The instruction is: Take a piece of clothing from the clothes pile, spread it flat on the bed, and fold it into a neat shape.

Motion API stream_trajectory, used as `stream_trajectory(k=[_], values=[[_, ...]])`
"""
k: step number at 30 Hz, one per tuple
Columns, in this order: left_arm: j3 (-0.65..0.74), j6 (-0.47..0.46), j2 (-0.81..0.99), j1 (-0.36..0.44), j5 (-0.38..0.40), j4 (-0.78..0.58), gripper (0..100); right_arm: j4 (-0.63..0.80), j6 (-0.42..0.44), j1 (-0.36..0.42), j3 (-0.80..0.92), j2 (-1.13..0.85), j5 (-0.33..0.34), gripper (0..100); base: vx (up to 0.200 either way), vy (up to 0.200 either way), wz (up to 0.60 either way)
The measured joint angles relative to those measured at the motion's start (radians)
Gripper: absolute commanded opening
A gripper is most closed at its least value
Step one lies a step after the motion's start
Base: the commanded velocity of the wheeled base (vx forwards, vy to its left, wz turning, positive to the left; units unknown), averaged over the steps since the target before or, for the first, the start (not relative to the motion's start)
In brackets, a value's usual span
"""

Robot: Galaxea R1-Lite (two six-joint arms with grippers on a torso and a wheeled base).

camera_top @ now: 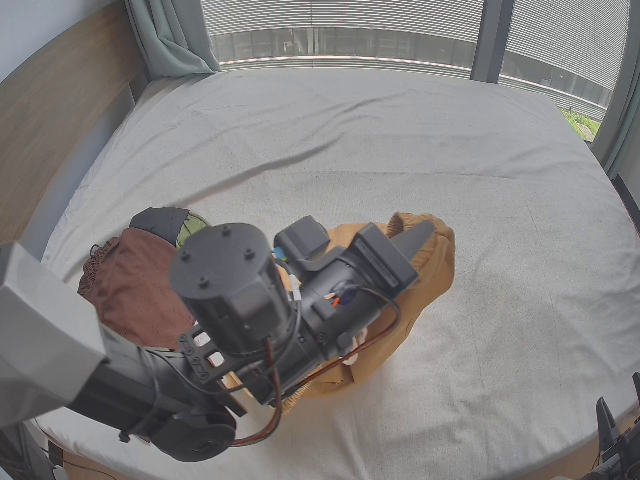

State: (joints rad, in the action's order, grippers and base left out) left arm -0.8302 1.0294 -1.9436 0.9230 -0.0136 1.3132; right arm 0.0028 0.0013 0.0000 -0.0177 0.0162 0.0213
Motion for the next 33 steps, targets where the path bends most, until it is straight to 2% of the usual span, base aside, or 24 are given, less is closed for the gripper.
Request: stream_trajectory(k=[12,23,27,33], values=[[-0.191,0.039,-0.107,0.092,0.046,-0.032,0,0.0,-0.001,0.0,0.0,0.0,0.0,100,0.0,0.0,0.0],[-0.474,0.113,-0.1,0.157,0.057,-0.206,0,-0.001,-0.001,0.001,0.0,0.0,0.0,100,0.0,0.0,0.0],[-0.564,0.181,-0.066,0.178,0.051,-0.272,0,-0.001,-0.001,0.001,0.0,0.0,0.0,100,0.0,0.0,0.0],[-0.55,0.195,-0.006,0.163,0.052,-0.282,0,-0.001,-0.001,0.002,0.0,0.0,0.0,100,0.0,0.0,0.0]])
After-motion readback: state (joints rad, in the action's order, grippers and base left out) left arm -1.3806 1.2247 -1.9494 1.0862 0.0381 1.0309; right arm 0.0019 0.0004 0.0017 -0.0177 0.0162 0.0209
